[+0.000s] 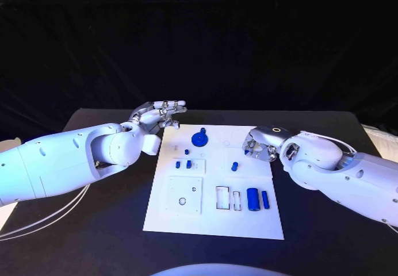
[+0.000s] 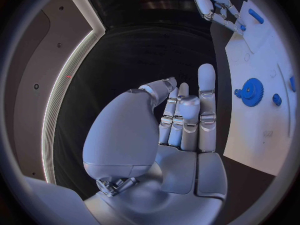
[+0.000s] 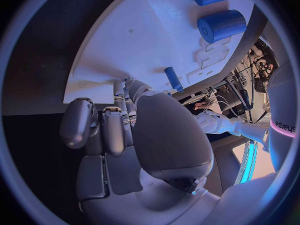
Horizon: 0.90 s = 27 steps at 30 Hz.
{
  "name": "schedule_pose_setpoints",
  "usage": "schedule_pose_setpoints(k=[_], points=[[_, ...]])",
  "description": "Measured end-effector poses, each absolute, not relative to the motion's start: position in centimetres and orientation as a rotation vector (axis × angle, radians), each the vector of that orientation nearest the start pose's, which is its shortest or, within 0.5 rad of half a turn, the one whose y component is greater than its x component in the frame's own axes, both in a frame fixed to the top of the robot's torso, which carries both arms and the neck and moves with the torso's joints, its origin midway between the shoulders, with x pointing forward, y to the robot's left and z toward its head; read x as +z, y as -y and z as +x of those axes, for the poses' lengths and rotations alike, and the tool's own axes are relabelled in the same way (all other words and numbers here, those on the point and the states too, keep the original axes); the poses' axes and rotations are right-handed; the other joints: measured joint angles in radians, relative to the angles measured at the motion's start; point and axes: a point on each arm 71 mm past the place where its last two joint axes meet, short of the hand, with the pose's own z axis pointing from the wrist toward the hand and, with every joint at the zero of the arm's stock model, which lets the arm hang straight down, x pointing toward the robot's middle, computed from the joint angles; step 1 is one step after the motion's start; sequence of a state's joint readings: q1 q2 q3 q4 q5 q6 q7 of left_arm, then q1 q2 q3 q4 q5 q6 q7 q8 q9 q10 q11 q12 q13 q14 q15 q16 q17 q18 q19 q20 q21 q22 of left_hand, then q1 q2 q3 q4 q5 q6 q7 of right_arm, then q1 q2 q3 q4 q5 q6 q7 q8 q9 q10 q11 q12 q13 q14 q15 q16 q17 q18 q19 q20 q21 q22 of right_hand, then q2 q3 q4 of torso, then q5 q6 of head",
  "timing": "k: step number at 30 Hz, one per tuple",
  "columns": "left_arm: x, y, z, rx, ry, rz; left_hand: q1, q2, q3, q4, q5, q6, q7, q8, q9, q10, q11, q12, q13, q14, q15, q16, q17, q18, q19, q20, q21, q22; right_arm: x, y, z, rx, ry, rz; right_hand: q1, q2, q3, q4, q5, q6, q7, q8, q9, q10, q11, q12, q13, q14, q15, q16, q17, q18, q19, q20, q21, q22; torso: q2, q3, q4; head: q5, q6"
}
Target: Assemble the parts on the task board
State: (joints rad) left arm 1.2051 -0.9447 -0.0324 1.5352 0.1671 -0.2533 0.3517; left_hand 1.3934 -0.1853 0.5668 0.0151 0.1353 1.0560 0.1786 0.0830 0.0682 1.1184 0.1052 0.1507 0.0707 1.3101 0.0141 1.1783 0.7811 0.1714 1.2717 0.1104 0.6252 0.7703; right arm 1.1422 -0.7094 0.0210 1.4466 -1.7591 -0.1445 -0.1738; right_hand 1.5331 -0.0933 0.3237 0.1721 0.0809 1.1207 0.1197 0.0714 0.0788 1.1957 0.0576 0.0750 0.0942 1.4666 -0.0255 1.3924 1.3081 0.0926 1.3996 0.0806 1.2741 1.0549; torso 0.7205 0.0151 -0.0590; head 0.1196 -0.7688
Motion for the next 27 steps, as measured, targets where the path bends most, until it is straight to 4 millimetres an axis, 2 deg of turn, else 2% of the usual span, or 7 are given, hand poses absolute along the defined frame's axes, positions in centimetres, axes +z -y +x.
schedule_pose_setpoints(k=[11, 17, 22, 27], points=[[-17.74, -25.74, 48.72, -1.541, -1.364, -1.343, 0.000, 0.000, -0.003, -0.003, 0.004, 0.000, 0.000, 0.000, 0.000, 0.000, 0.000, 0.000, 0.000, -0.004, -0.004, 0.000, -0.004, 0.000, -0.004, -0.004, 0.000, 0.000, -20.13, 14.73, 49.36, 0.480, -1.727, -0.463, -0.012, 0.012, 0.036, -0.019, -0.015, 0.023, -0.005, 0.001, 0.005, 0.020, -0.005, 0.000, -0.013, 0.000, -0.007, 0.000, 0.000, 0.000, 0.002, -0.006, 0.000, 0.001, 0.000, -0.0005, 0.0001, 0.001, -0.007], [-17.74, -25.82, 48.71, -1.539, -1.363, -1.344, 0.006, 0.006, -0.001, -0.010, 0.004, 0.000, 0.000, 0.000, 0.000, 0.000, 0.000, 0.004, 0.000, -0.004, -0.004, 0.000, -0.007, 0.000, -0.003, -0.004, 0.000, 0.000, -20.06, 14.51, 49.35, 0.469, -1.734, -0.476, -0.017, 0.006, 0.037, -0.021, -0.015, 0.023, -0.005, 0.001, 0.005, 0.021, -0.004, 0.000, -0.015, 0.000, -0.007, 0.000, 0.000, 0.000, 0.004, -0.011, 0.000, 0.001, -0.001, -0.0006, 0.0004, 0.002, -0.009], [-17.74, -25.87, 48.70, -1.536, -1.362, -1.344, 0.006, 0.006, 0.003, -0.014, 0.003, 0.000, 0.000, 0.000, 0.000, 0.000, 0.000, 0.004, 0.000, -0.004, -0.004, 0.000, -0.011, 0.000, -0.003, -0.004, 0.000, 0.000, -20.05, 14.34, 49.29, 0.458, -1.734, -0.484, -0.021, 0.002, 0.046, -0.030, -0.015, 0.032, -0.007, -0.001, 0.007, 0.023, -0.006, 0.000, -0.018, 0.000, -0.014, 0.000, 0.000, 0.000, 0.004, -0.011, 0.000, 0.001, -0.001, -0.0006, 0.0004, 0.002, -0.011], [-17.74, -25.89, 48.70, -1.533, -1.361, -1.344, 0.010, 0.010, 0.002, -0.014, 0.003, 0.000, 0.000, 0.000, 0.000, 0.000, 0.000, 0.004, 0.000, -0.004, -0.004, 0.000, -0.011, 0.000, -0.003, -0.004, 0.000, 0.000, -20.08, 14.21, 49.22, 0.446, -1.724, -0.488, -0.028, 0.009, 0.075, -0.047, -0.024, 0.051, -0.009, 0.003, 0.011, 0.047, -0.007, 0.000, -0.023, 0.000, -0.014, 0.000, 0.000, 0.000, 0.004, -0.011, 0.000, 0.010, -0.001, -0.0006, 0.0008, 0.002, -0.012]])
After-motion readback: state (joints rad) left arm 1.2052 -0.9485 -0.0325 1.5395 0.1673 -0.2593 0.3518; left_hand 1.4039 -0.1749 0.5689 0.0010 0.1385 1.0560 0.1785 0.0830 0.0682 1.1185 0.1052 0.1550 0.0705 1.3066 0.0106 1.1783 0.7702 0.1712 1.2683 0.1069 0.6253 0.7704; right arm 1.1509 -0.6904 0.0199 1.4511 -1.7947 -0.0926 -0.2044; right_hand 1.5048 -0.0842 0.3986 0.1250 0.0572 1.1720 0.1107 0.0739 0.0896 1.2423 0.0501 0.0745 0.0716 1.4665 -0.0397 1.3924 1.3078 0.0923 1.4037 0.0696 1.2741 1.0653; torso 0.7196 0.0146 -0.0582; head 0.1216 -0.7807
